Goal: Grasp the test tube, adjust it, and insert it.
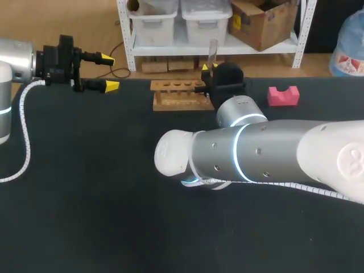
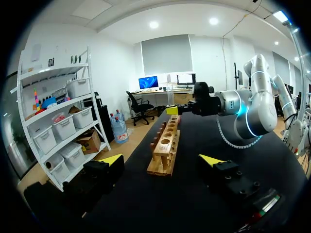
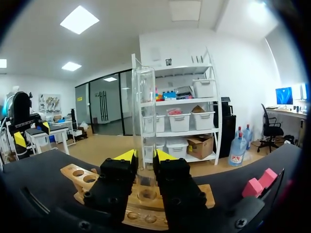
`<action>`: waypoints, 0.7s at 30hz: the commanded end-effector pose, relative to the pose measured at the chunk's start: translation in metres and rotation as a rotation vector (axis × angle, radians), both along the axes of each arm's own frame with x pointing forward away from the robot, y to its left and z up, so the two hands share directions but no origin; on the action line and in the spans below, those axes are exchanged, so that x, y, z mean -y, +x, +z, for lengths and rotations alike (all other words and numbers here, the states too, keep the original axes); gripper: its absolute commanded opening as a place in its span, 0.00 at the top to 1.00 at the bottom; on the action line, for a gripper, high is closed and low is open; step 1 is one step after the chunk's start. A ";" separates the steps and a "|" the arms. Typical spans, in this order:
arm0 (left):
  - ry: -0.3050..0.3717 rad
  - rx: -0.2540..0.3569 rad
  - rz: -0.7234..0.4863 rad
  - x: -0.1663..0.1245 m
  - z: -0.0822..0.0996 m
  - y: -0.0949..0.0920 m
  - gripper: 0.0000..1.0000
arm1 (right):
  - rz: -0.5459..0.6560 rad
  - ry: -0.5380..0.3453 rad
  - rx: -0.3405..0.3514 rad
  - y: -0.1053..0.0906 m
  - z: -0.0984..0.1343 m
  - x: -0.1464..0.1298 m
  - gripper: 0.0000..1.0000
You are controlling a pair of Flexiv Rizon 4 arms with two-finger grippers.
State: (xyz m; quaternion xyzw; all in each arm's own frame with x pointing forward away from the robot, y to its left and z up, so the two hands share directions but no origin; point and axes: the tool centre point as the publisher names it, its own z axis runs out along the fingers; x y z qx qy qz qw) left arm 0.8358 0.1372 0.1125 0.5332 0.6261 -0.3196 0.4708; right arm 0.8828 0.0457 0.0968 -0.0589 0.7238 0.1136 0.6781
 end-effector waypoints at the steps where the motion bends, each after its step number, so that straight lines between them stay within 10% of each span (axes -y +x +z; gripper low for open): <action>1: -0.002 0.003 0.000 -0.001 -0.001 -0.001 0.00 | 0.002 -0.007 -0.004 -0.004 0.002 0.001 1.00; 14: -0.002 0.003 0.000 -0.001 -0.001 -0.001 0.00 | 0.002 -0.039 -0.016 -0.002 -0.008 0.001 1.00; 16: -0.002 0.003 0.000 -0.001 -0.001 -0.001 0.00 | 0.001 -0.040 -0.017 -0.002 -0.008 0.001 0.75; 21: -0.002 0.003 0.000 -0.001 -0.001 -0.001 0.00 | 0.002 -0.040 -0.013 -0.003 -0.005 0.001 0.65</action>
